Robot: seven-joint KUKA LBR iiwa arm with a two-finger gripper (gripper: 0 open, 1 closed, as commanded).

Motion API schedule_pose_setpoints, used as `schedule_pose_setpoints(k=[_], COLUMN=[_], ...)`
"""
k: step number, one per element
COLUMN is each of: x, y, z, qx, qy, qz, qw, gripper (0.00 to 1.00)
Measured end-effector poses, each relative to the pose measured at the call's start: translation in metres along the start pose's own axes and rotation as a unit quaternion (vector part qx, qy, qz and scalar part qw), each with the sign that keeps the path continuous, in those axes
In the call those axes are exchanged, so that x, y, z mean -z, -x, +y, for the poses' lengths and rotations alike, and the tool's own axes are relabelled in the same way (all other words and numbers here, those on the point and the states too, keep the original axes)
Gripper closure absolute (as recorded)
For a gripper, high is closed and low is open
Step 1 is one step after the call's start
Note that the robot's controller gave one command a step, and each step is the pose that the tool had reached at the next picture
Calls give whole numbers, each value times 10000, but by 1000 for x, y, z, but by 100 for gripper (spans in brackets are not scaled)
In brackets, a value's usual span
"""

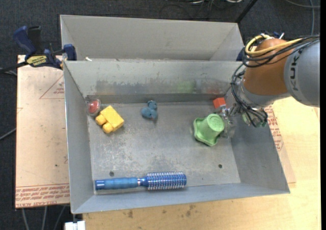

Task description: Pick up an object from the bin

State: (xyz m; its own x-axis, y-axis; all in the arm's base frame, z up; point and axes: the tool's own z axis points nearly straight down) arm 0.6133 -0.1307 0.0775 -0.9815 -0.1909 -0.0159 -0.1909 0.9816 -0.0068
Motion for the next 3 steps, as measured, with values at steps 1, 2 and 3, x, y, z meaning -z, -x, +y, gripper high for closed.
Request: schedule_pose_setpoints(k=[1,2,3], x=[164,80,83], y=[-49,23,24], z=[3,-6,-7], qx=[-6,826,821], qy=[14,52,41], qz=[31,73,56], qw=[10000,9965,9966], gripper=[100,100,0])
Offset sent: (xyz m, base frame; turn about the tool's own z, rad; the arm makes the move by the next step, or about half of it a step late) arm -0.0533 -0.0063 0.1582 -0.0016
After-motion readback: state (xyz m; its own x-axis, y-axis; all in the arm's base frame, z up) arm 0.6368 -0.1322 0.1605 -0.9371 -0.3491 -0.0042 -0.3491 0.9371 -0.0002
